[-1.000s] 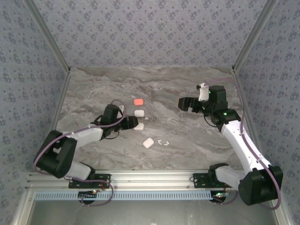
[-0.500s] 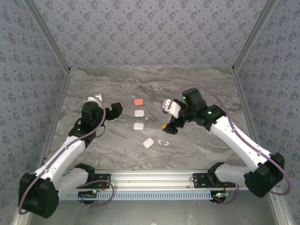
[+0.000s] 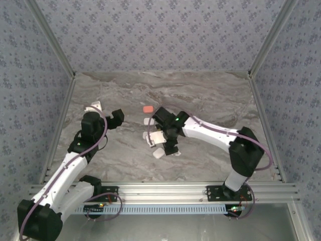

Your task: Insert wireless bluetooth earbuds into charging case

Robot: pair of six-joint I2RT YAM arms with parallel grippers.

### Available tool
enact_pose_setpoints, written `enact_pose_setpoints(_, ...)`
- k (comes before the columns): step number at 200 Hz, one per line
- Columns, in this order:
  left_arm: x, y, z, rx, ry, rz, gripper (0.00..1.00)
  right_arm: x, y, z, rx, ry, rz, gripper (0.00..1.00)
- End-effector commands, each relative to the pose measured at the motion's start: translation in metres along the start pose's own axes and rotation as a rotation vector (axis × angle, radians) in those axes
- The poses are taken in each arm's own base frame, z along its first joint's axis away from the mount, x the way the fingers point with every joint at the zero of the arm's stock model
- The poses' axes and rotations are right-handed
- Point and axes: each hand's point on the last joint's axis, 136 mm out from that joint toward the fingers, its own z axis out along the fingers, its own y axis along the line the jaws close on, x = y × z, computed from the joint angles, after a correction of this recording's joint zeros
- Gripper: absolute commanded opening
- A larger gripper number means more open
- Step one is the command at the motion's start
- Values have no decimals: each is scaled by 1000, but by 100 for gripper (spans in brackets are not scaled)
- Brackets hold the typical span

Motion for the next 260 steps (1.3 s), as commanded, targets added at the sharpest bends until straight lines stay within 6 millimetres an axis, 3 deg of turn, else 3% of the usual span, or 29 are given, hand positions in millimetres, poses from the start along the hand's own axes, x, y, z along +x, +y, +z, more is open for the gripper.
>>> enact_pose_setpoints(1,1,9,-4,-33,-6,31,95,3,0,15,-12,76,-107,99)
enact_pose_setpoints(66,5,12,-4,-35,-3,27,94,-2,14,57,-76,115,-115,83)
enact_pose_setpoints(148,6,12,-5,-32,0,21,94,-2,27,77,-134,129,-103,60)
enact_pose_setpoints(216,7,9,-5,-20,8,18,94,-13,16,60,-85,27,-8,45)
enact_pose_setpoints(246,11,0,-4,33,34,20,93,-16,4,35,-18,-61,98,42)
enact_pose_setpoints(260,15,-7,-5,74,57,17,92,-16,-12,18,55,-121,169,42)
